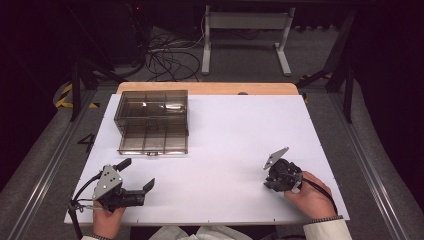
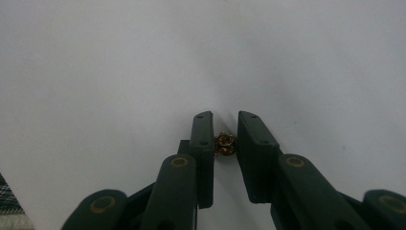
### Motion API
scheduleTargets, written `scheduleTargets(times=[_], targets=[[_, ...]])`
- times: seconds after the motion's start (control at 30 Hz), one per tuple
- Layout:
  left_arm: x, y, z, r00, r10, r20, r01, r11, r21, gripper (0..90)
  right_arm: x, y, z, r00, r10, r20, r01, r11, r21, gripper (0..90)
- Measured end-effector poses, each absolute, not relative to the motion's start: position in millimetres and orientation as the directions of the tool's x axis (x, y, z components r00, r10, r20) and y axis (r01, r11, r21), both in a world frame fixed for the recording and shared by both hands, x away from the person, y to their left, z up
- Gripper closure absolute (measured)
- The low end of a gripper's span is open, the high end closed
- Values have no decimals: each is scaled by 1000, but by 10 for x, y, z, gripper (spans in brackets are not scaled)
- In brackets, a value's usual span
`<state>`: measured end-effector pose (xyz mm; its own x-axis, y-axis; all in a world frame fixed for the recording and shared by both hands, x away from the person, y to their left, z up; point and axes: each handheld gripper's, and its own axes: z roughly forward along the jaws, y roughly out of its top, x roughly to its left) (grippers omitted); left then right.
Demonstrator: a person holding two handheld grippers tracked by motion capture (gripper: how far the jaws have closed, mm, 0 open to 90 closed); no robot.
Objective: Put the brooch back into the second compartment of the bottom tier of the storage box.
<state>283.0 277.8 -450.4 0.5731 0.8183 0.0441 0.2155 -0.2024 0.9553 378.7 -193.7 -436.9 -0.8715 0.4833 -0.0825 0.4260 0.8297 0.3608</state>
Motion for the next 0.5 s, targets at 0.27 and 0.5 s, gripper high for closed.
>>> scheduleTargets(times=[0.27,0.5], targets=[[2827,2779,-4501,574,818,45,216,-204,955,17,3780,-1938,-4371,-868,489,-83,430,826,363,775],[2828,2780,-4502,573,818,44,216,-203,955,17,3766,-1936,-4367,-869,486,-91,424,827,370,794]])
